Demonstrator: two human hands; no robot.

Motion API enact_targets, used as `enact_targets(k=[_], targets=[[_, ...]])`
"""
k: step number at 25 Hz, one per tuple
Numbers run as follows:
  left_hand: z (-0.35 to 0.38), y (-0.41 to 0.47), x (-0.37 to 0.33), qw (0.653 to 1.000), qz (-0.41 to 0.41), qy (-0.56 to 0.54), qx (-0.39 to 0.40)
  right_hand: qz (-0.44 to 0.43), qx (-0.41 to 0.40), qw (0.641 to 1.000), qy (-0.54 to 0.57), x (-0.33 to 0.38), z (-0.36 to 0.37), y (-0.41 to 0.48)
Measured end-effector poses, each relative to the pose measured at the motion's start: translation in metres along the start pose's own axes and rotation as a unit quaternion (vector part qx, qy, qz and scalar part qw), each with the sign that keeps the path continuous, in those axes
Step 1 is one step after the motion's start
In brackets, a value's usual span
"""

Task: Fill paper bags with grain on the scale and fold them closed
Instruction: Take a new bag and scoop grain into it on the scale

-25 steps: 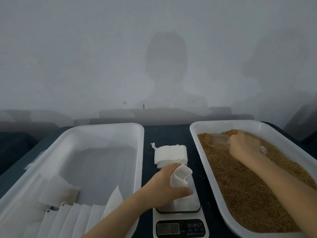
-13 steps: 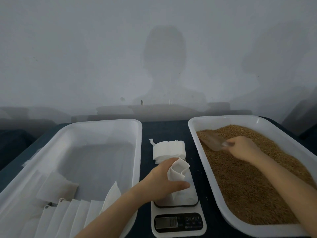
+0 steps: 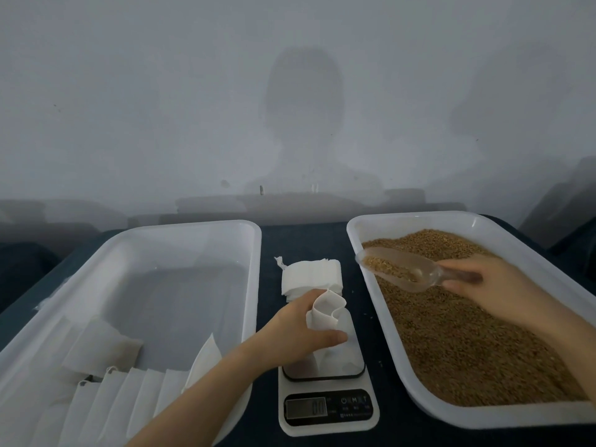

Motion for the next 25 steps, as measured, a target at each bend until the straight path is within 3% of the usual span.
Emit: enact_targets(k=[6,19,25], targets=[[0.0,0.0,0.003,1.0,-0.005,0.0,-0.004,-0.079,0.035,0.996,0.034,0.035,-0.008,-0.025],[-0.003,0.001,0.001,0.999,-0.007,0.027,-0.026,-0.123,0.033,0.985,-0.114,0.062,-0.015,-0.026],[0.003,0.001,-0.003,0.988,0.01,0.151,-0.004,-0.152,0.036,0.978,-0.14,0.077,-0.012,-0.026]])
Point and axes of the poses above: each hand's wrist, its own y-axis towards the middle knuckle, its own z-axis out of the palm, x = y × z, the point moved 7 cm from there along y, towards the middle knuckle, and after that the axes turned 6 degrees about z, right-handed, at the moved point
